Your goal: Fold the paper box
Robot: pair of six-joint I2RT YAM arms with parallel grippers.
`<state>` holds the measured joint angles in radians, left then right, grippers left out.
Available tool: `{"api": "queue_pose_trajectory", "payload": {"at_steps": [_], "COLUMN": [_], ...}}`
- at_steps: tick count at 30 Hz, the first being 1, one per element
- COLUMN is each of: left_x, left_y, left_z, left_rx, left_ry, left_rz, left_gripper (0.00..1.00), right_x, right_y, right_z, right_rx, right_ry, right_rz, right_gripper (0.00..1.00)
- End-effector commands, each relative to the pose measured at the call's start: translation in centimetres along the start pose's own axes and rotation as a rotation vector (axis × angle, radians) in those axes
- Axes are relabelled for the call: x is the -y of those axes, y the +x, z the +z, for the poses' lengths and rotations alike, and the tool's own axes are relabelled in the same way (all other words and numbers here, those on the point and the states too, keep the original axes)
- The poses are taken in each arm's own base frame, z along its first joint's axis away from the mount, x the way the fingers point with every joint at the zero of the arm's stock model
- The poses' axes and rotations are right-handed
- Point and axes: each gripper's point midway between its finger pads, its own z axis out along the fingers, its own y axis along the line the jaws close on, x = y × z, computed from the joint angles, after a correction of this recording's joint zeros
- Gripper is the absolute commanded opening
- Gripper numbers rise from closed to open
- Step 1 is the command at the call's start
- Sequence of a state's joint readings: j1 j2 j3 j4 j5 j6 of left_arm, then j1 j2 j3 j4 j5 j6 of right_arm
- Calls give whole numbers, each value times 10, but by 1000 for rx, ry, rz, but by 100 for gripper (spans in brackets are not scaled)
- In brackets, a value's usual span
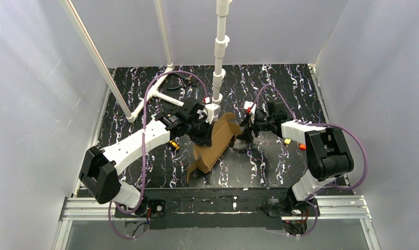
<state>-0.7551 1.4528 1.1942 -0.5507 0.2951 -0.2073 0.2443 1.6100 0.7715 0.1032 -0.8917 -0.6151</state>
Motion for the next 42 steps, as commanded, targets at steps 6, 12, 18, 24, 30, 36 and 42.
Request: {"api": "queue_pose_trajectory", "payload": {"at_steps": [6, 12, 18, 24, 30, 36, 42], "left_x": [-6, -7, -12, -13, -16, -24, -31], "left_y": [-3, -7, -6, -4, -4, -5, -2], "left_z": [-5, -7, -7, -5, -5, -11, -18], "left_rx": [13, 41, 57, 55, 65, 76, 89], "left_ry": [-26, 8, 27, 44, 86, 113, 133], "left_rz": [-9, -65, -117, -141, -192, -245, -297], "left_gripper": [0, 0, 0, 0, 0, 0, 0], "right_x": [15, 2, 5, 5, -3, -2, -5], "right_y": [-37, -44, -35, -41, -45, -43, -43], "right_z": [24, 34, 39, 49, 58, 69, 77], "right_rx": [116, 174, 213, 283, 296, 288, 285], "right_ry": [-15, -67, -7, 10, 18, -3, -41], "right_rz": [-237, -211, -94, -29, -113, -167, -214], "right_gripper": [76, 76, 75, 72, 70, 71, 71]}}
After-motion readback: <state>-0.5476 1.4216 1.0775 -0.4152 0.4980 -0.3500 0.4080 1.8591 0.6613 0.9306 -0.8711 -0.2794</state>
